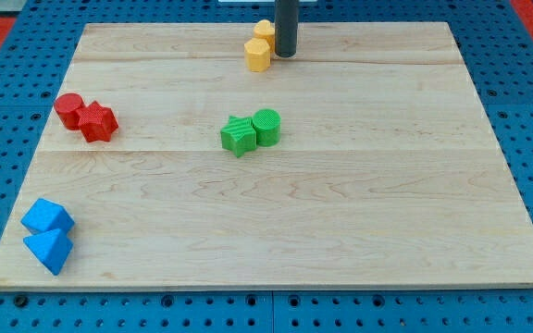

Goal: Push your arm closer to the green circle

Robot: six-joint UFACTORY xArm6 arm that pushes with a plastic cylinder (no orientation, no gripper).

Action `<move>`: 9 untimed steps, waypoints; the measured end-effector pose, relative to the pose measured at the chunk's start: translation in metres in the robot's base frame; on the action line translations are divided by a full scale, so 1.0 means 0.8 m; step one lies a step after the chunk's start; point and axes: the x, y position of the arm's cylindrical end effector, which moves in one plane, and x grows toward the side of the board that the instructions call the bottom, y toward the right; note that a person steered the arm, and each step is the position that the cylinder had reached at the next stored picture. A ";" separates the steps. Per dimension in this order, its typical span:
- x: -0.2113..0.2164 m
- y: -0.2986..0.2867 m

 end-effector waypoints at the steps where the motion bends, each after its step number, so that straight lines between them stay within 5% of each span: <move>1: 0.005 0.066; 6: 0.056 0.080; 9: 0.170 0.067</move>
